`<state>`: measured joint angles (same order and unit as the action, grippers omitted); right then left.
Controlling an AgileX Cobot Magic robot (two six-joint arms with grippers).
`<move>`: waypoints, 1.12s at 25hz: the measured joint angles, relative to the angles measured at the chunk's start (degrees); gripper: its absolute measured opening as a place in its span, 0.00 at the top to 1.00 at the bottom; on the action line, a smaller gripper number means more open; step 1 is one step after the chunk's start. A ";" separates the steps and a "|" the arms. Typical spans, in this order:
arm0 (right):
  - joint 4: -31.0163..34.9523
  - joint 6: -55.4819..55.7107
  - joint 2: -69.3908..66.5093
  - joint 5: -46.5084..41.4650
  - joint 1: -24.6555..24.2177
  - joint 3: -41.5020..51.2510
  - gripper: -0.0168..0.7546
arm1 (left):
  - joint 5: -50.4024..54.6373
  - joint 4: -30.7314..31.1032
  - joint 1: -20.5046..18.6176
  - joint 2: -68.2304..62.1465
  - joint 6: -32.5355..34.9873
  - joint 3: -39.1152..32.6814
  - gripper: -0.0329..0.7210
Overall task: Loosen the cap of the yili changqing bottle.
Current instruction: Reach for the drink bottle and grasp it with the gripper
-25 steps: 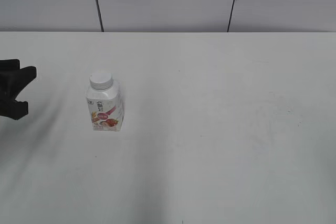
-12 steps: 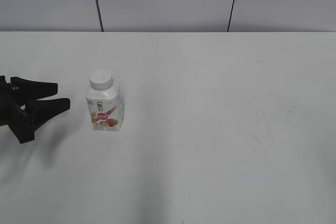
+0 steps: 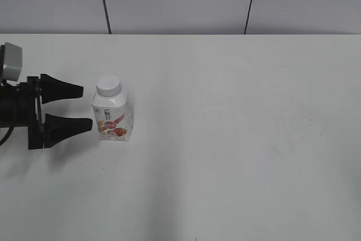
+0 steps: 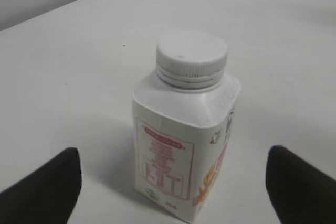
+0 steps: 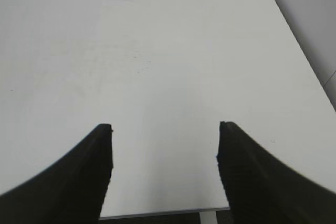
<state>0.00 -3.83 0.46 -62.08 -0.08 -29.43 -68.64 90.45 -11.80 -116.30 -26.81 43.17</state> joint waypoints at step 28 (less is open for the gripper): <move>0.00 0.00 0.00 0.00 0.00 0.00 0.33 | -0.93 6.99 10.16 -16.00 -5.98 20.05 0.36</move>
<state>0.00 -3.83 0.46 -62.08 -0.08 -29.43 -69.57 97.44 -1.64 -132.30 -32.79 63.22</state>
